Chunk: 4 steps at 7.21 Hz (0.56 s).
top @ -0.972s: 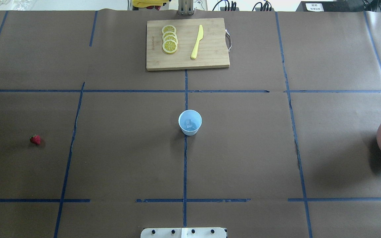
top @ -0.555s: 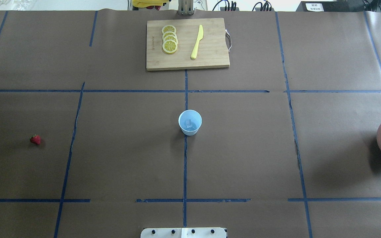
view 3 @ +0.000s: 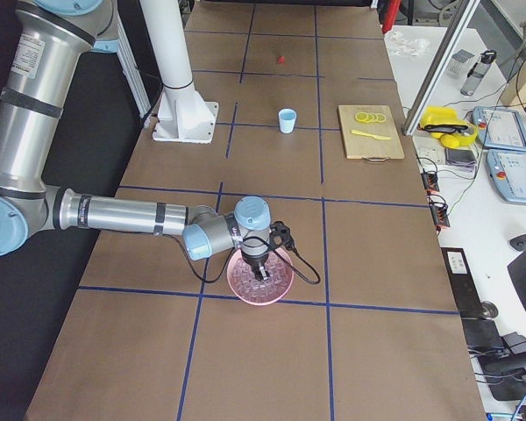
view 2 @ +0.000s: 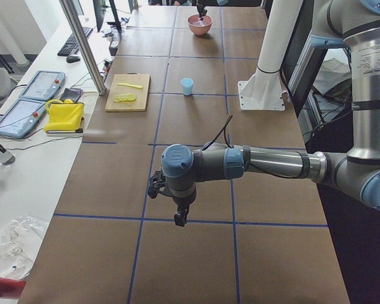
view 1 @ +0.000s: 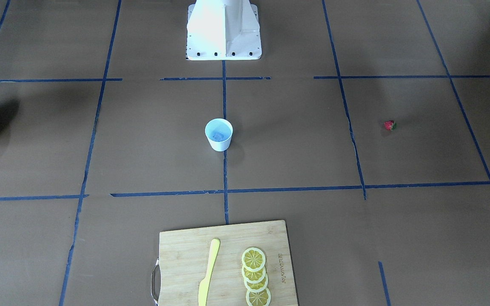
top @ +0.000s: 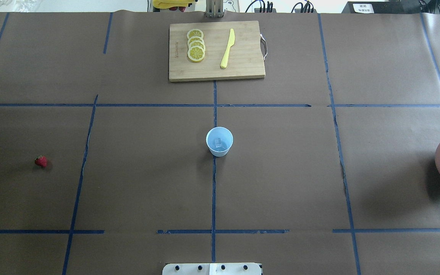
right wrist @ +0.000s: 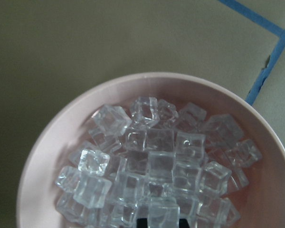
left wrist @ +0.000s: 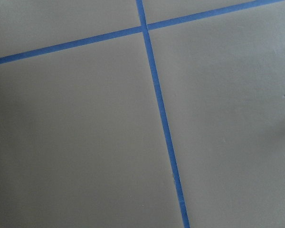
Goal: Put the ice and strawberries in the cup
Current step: 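Grasp a third ice cube from the pink bowl with the right gripper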
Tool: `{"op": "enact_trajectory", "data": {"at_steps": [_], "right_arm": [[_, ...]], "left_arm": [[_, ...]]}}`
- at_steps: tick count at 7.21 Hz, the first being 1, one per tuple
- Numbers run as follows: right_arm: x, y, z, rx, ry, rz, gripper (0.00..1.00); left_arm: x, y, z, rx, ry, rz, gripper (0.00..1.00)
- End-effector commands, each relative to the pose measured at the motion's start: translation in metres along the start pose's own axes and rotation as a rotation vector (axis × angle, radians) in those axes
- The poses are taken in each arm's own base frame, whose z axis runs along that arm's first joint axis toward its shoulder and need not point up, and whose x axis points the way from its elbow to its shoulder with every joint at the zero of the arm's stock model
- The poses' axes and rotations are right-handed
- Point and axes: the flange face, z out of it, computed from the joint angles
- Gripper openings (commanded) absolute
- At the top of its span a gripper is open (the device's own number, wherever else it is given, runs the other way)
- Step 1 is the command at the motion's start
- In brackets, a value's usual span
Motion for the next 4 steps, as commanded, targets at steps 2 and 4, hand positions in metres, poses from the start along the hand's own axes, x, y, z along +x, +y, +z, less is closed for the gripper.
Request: {"op": "enact_trajectory", "data": {"at_steps": [2,4], "right_arm": [[-0.037,-0.078,-0.053,0.081,0.001,0.038,0.0],[-0.085,-0.162,-0.074,0.063,-0.028,0.046,0.0]], "left_arm": [[0.0,0.0,0.0,0.0,0.0,0.0,1.0],[0.0,0.0,0.0,0.0,0.0,0.0,1.0]]}}
